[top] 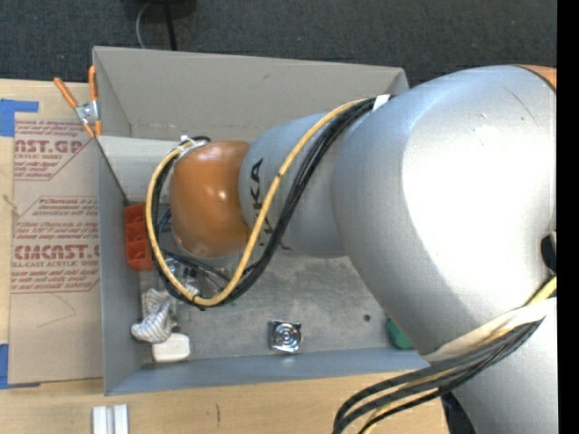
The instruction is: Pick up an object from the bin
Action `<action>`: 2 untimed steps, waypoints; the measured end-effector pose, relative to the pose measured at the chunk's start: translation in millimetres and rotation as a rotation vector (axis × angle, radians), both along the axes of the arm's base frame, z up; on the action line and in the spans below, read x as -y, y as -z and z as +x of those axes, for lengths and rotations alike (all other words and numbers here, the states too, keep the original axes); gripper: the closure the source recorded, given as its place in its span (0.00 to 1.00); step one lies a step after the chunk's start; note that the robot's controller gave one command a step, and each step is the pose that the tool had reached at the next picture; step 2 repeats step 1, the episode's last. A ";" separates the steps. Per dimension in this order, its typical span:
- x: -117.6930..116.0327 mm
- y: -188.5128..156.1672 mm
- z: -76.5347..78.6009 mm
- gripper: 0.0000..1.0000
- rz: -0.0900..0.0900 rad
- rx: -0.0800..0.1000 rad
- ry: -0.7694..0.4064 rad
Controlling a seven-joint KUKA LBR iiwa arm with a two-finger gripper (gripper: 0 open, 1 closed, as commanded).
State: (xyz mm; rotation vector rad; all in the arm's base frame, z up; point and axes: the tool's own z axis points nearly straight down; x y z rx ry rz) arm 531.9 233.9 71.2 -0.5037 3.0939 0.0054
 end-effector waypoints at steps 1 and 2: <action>10.6 -14.7 -8.0 1.00 -0.002 -0.003 -0.053; 10.6 -14.7 -8.0 1.00 -0.002 -0.003 -0.053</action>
Offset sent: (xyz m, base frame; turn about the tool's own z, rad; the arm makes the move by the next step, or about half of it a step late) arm 0.0001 0.0031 -0.0012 -0.0600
